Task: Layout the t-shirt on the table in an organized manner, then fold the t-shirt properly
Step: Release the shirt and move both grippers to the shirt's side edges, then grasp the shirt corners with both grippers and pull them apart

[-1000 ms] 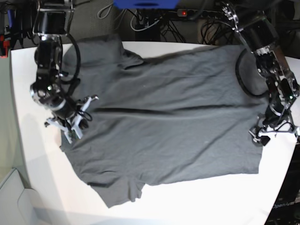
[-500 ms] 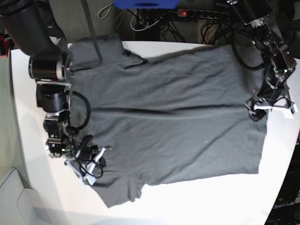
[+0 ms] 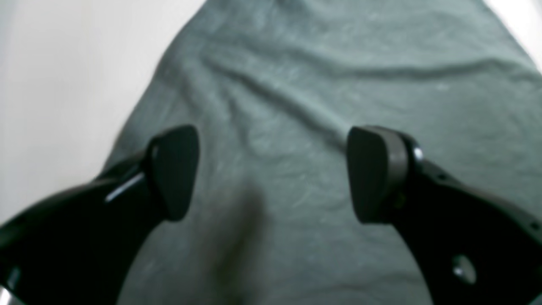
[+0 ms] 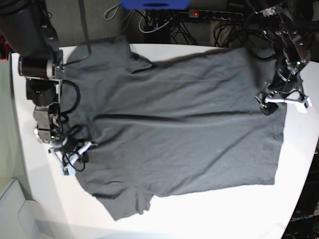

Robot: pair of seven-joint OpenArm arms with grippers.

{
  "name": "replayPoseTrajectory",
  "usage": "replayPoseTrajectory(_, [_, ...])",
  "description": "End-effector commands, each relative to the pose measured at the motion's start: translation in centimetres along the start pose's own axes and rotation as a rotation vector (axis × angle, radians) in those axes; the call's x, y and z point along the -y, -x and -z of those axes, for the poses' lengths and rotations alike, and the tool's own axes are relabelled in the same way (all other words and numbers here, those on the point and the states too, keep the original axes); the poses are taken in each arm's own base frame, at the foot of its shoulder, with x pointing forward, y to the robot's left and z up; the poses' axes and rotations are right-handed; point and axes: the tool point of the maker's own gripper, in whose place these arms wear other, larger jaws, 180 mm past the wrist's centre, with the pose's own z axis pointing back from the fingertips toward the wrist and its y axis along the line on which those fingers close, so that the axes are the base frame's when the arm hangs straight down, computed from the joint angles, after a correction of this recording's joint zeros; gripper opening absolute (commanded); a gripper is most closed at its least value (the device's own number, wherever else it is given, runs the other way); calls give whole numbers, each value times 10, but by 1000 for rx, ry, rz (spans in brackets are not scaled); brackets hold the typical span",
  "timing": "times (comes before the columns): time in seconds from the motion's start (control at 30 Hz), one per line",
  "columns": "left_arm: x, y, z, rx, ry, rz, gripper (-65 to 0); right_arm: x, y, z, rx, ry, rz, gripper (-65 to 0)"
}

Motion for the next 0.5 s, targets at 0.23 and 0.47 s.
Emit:
replayPoseTrajectory(0.23, [6,-15,-2,44,21,15,-120,29,-4,-9,1,76,-16,-650])
replayPoseTrajectory(0.47, [1,-14,-5,44,13,26,-120,73,4,-23,-15,244,-16,-650])
